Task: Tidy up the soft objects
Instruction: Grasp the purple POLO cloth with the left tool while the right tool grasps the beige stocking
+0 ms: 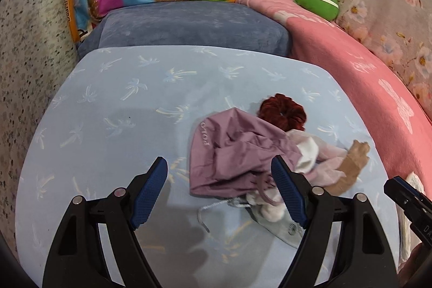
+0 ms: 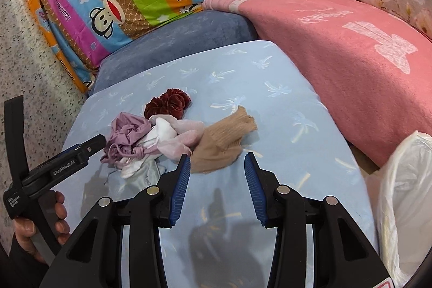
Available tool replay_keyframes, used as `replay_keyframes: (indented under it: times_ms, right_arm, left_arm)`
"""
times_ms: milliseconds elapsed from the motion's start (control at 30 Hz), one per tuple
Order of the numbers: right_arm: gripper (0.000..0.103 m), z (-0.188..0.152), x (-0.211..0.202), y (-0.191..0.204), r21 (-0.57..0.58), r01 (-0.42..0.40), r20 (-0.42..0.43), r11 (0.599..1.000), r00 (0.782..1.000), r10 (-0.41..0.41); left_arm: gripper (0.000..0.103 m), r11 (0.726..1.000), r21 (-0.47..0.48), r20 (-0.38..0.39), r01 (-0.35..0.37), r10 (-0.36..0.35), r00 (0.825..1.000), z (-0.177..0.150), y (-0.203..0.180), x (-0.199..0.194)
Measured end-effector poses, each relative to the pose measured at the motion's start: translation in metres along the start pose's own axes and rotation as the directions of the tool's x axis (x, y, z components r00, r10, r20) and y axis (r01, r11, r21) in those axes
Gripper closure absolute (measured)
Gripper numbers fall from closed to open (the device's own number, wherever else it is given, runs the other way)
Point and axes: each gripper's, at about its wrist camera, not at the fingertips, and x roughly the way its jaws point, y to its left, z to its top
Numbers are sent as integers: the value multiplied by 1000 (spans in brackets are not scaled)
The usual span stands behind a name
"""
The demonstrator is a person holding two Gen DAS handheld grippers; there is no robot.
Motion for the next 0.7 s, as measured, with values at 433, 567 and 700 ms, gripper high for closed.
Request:
replay_keyframes:
  times_ms: [433, 567, 700]
  right_arm:
    - [60, 10, 58, 1, 13, 34, -61, 999, 998, -34]
    - [80, 6, 68, -2, 13, 34, -93, 999, 995, -33]
    - [90, 5, 63, -5, 22, 15, -92, 1000, 996, -13]
  left_arm:
    - [70, 992, -29, -90, 126, -128, 988, 0, 4, 32]
    - [92, 986, -43, -95, 160, -163, 982, 0, 4, 30]
    - [97, 988, -44, -60, 148, -151, 987, 4, 5, 17]
